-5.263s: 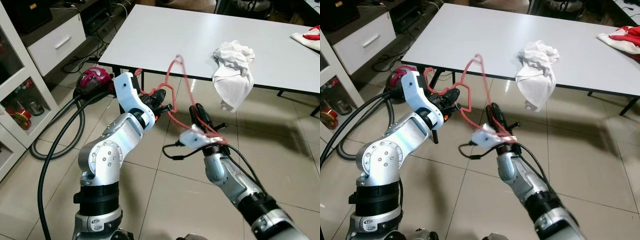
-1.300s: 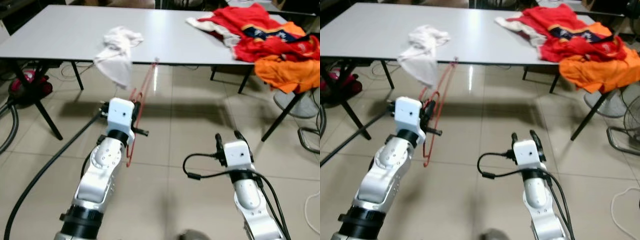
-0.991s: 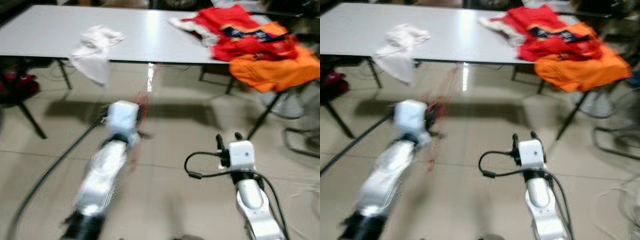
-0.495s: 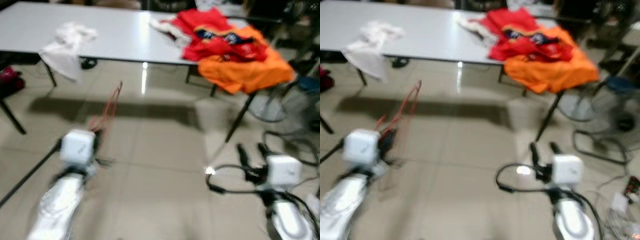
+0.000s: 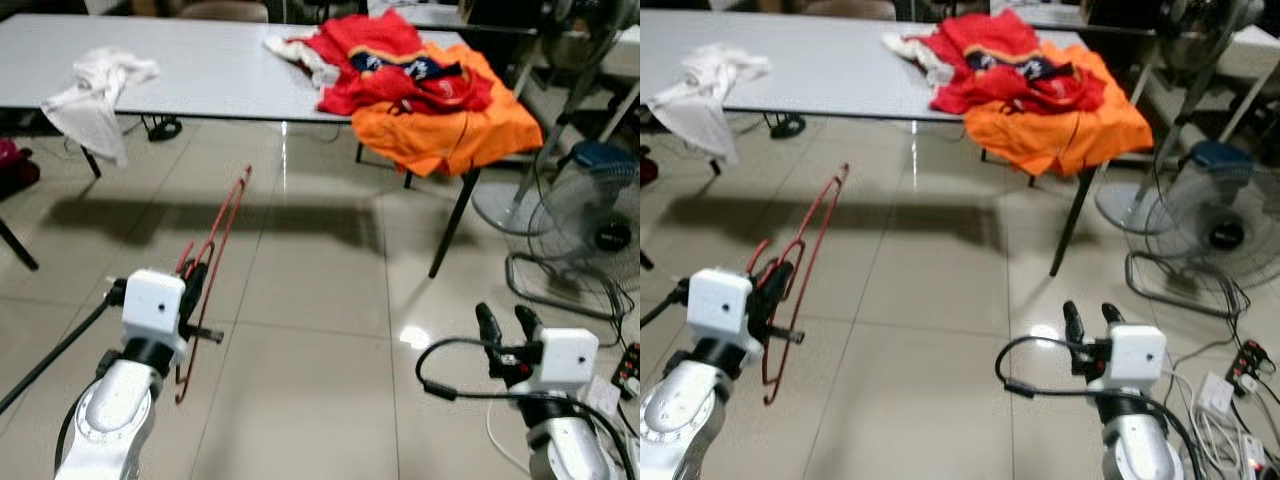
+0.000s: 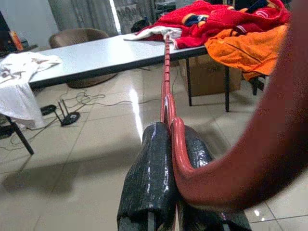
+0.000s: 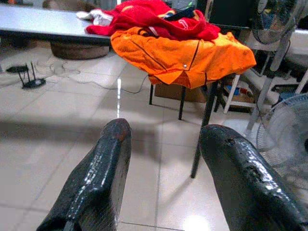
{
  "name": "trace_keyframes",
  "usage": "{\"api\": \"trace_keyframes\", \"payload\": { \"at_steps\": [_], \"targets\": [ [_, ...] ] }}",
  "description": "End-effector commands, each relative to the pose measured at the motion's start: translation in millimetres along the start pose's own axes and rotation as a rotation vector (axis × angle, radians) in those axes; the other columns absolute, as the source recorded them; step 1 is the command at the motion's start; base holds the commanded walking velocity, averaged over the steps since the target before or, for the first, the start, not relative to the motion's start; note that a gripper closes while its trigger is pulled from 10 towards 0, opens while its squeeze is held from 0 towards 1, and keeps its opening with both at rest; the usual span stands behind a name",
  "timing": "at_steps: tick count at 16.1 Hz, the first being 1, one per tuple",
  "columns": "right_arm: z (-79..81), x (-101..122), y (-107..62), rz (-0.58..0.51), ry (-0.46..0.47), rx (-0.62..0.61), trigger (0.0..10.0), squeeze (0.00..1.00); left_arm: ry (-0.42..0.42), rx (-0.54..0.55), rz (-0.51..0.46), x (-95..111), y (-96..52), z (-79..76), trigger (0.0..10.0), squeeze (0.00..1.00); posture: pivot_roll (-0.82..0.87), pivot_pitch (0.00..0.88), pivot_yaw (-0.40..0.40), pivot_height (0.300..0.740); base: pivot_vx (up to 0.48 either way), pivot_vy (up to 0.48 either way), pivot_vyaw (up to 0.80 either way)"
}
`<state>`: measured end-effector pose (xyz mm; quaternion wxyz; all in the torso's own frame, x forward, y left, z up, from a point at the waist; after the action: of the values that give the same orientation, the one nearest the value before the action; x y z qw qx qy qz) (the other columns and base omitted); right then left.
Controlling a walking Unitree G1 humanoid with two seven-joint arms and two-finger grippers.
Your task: Hang hanger
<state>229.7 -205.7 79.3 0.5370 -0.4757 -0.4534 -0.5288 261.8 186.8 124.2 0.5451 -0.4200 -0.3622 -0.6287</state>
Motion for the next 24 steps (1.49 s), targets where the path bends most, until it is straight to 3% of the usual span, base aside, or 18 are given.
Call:
{"api": "trace_keyframes", "payload": {
  "at_steps": [1, 3, 5, 7, 9, 12, 15, 18, 24],
  "targets": [
    [1.4, 3.6, 6.4, -0.018, -0.017, -0.003, 10.0, 0.0, -0.001, -0.004, -0.016, 7.0, 10.6, -1.8, 10.0, 0.0, -0.09, 0.044, -0.021, 0.74, 0.341, -0.334, 0.0],
    [-5.2, 1.9, 22.0, 0.008, 0.098, -0.086, 10.0, 0.0, -0.002, 0.002, -0.037, 17.3, 23.5, -8.0, 10.0, 0.0, -0.1, 0.043, -0.023, 0.74, 0.341, -0.334, 0.0],
    [-2.3, 2.5, 22.3, 0.007, 0.063, -0.062, 10.0, 0.0, -0.07, 0.06, 0.04, -0.1, 20.2, -0.2, 10.0, 0.0, -0.1, 0.04, -0.026, 0.74, 0.337, -0.337, 0.0],
    [2.8, -1.4, 23.1, 0.016, 0.038, -0.04, 10.0, 0.0, -0.086, 0.097, 0.071, -9.6, 22.3, 6.5, 10.0, 0.0, -0.1, 0.044, -0.032, 0.74, 0.341, -0.334, 0.0],
    [11.0, -6.2, 30.5, 0.037, 0.018, 0.001, 10.0, 0.0, -0.087, 0.087, 0.055, -4.0, 33.4, 3.3, 10.0, 0.0, -0.1, 0.051, -0.032, 0.74, 0.339, -0.336, 0.0],
    [11.5, -5.3, 36.3, 0.036, 0.021, -0.005, 10.0, 0.0, -0.073, 0.082, 0.054, -0.2, 38.1, -0.2, 10.0, 0.0, -0.09, 0.052, -0.024, 0.74, 0.345, -0.33, 0.0],
    [20.0, -4.0, 44.3, 0.026, 0.031, 0.01, 10.0, 0.0, -0.145, 0.131, 0.064, 4.5, 51.5, 3.8, 10.0, 0.0, -0.1, 0.049, -0.022, 0.74, 0.396, -0.195, 0.0],
    [28.7, -7.3, 44.1, 0.038, 0.007, 0.046, 10.0, 0.0, -0.162, 0.13, 0.108, -2.9, 53.4, 0.2, 10.0, 0.0, -0.1, 0.053, -0.011, 0.74, 0.469, 0.0, 0.0],
    [28.3, -9.5, 42.8, 0.046, -0.017, 0.048, 10.0, 0.0, -0.152, 0.088, 0.076, 6.5, 57.9, -8.2, 10.0, 0.0, -0.11, 0.054, -0.004, 0.74, 0.48, 0.0, 0.2]
  ]
}}
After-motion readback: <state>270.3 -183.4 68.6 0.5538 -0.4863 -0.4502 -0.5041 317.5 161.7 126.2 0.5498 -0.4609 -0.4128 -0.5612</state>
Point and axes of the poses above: a point about 5 cm out from each wrist's last joint towards the gripper, its own y axis pointing out of the wrist towards the gripper, its own x axis along the axis of the wrist's last joint, z = x × y, the point moved 4 cm from there along y, pointing out of the wrist towards the gripper, and after that the axes turned 10 degrees about y, right-handed, at the moved point
